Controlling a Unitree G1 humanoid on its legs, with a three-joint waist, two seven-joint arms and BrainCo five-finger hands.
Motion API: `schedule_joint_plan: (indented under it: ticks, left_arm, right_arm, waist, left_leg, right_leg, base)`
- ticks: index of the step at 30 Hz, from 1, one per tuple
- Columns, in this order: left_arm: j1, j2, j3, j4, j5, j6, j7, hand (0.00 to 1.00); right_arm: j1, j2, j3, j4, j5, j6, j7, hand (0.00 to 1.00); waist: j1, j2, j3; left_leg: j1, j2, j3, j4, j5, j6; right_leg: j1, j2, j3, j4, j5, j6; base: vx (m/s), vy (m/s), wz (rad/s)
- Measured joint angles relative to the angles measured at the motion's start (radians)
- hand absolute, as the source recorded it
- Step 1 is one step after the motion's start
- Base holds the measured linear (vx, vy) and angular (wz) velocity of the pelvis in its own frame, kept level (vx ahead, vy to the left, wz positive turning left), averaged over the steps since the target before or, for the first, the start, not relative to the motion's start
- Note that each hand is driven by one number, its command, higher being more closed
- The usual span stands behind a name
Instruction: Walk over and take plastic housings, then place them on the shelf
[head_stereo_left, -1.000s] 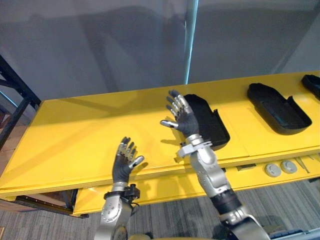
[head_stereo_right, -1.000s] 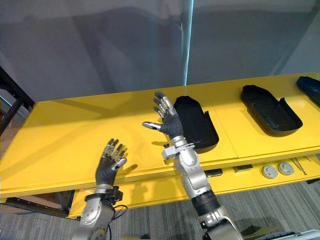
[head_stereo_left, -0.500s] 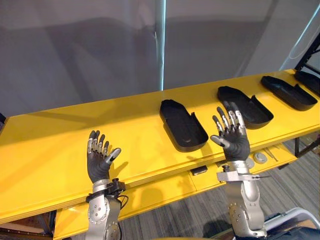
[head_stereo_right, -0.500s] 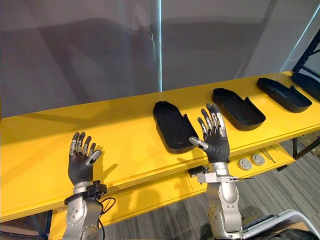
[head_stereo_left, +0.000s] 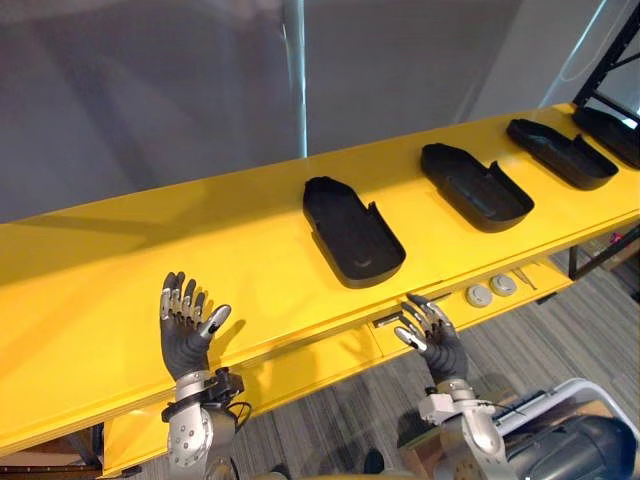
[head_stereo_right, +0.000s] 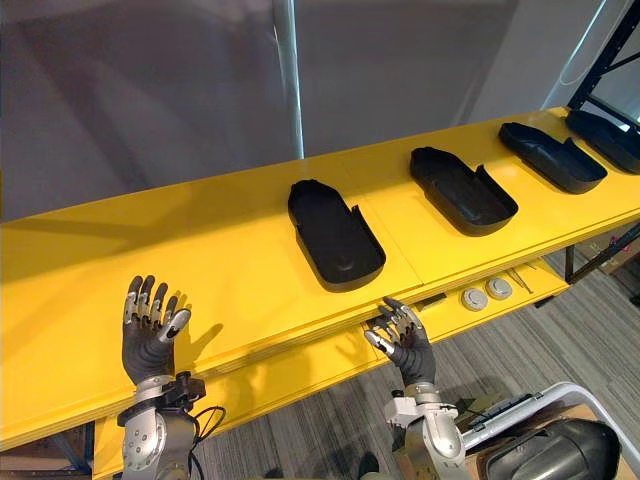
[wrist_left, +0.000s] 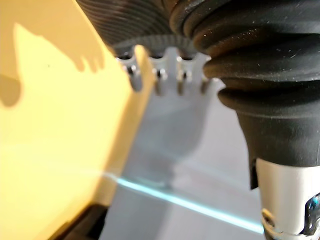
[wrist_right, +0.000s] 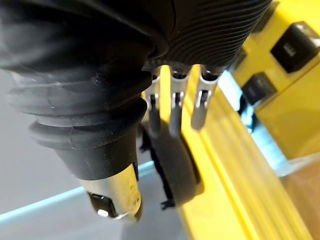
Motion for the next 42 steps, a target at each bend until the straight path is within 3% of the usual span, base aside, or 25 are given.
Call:
schedule_joint_plan:
  ticks: [9,12,26,42]
  left_arm:
    - [0.001,0.009,-0.045,-0.014,0.000,0.001,0.001,0.00]
    - [0.007,0.016,-0.063,-0.014,0.015,0.002,-0.002,0.00]
    - [0.017,0.029,-0.039,-0.053,0.077,0.033,-0.035,0.00]
    - [0.021,0.031,-0.045,-0.053,0.122,0.045,-0.040,0.00]
  right_arm:
    - [-0.027,-0.005,0.020,0.064,-0.037,-0.019,-0.002,1.00]
    - [-0.105,-0.014,0.041,0.148,-0.077,-0.023,-0.041,1.00]
    - [-0.239,-0.022,0.050,0.241,-0.162,-0.051,-0.094,1.00]
    - [-0.327,-0.026,0.065,0.326,-0.295,-0.063,-0.243,1.00]
  waist:
    - [0.006,-0.001,0.000]
    - [0.012,0.000,0.000]
    - [0.038,0.012,0.010]
    - [0.034,0.013,0.043]
  left_leg:
    - [0.001,-0.006,-0.015,-0.004,-0.002,0.002]
    - [0.004,-0.009,-0.022,-0.001,-0.003,0.005]
    - [0.000,-0.035,-0.079,-0.012,0.015,0.021]
    - [0.015,-0.041,-0.129,-0.095,0.085,0.014]
  right_leg:
    - [0.009,-0.007,-0.011,0.001,-0.002,0.003]
    - [0.019,-0.011,-0.018,0.002,-0.005,0.006]
    - [0.036,-0.035,-0.066,0.005,-0.005,0.009]
    - [0.033,-0.041,-0.105,0.022,-0.009,0.014]
  base:
    - [0.00,0.010,0.04]
    - [-0.03,0.010,0.08]
    - [0.00,0.017,0.12]
    - [-0.06,-0.010,0.08]
